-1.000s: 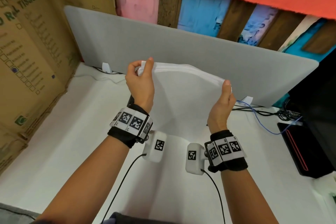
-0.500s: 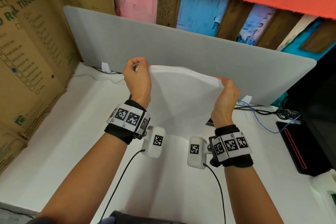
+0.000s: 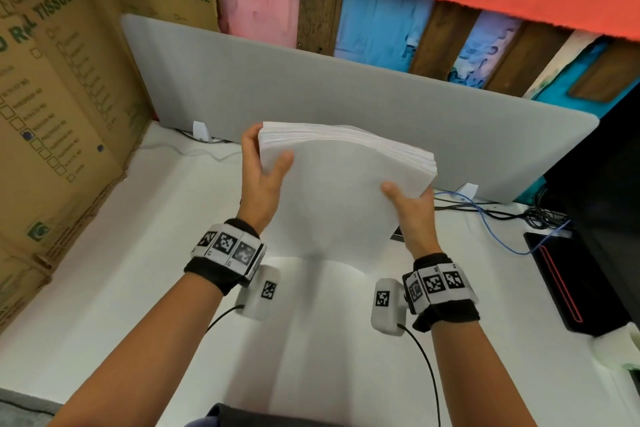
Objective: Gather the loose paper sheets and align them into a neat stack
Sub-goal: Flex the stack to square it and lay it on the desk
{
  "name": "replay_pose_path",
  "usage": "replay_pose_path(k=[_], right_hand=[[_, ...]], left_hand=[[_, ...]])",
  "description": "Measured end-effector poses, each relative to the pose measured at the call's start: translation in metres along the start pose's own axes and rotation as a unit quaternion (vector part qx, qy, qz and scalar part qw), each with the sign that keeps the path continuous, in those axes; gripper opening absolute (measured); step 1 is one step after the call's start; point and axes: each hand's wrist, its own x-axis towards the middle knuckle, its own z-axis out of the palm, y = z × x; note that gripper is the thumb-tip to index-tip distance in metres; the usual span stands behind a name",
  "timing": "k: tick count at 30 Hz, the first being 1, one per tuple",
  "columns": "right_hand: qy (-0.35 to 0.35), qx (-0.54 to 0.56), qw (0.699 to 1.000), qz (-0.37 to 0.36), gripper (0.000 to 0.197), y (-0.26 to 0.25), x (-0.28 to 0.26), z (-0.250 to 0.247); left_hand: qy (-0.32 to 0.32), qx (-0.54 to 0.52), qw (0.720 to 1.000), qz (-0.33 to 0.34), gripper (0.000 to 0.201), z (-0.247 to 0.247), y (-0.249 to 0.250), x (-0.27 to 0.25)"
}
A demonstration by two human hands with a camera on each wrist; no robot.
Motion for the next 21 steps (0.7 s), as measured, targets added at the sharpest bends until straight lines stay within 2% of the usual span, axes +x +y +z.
replay_pose_path(k=[2, 4, 8, 12, 17, 19, 21], right_hand=[[-0.013, -0.044, 0.998, 0.036, 0.032, 0.015, -0.007, 0.0], [0.005, -0.039, 0.998, 0.043, 0.029, 0.023, -0.012, 0.003], [0.047, 0.003, 0.999, 0.014, 0.024, 0.026, -0.012, 0.004], [0.034, -0.024, 0.999, 0.025, 0.044, 0.028, -0.014, -0.005], [-0.016, -0.044, 0.998, 0.05, 0.05, 0.021, -0.009, -0.014], [-0.031, -0.042, 0.997, 0.05, 0.052, 0.019, -0.007, -0.013], [-0.04, -0.037, 0.998, 0.037, 0.046, 0.017, -0.006, -0.011]], left_hand=[[-0.035, 0.035, 0.996, -0.074, 0.057, -0.009, -0.023, -0.01], [-0.031, 0.047, 0.991, -0.124, 0.057, -0.012, -0.034, -0.016], [-0.001, 0.012, 0.997, -0.079, 0.036, -0.012, -0.027, -0.018], [-0.02, -0.003, 0.998, -0.056, 0.036, -0.012, -0.024, -0.025], [-0.049, -0.007, 0.997, -0.063, 0.052, -0.025, -0.025, -0.016], [-0.064, -0.002, 0.995, -0.071, 0.069, -0.028, -0.023, -0.013], [-0.068, -0.001, 0.995, -0.075, 0.085, -0.027, -0.022, -0.01]])
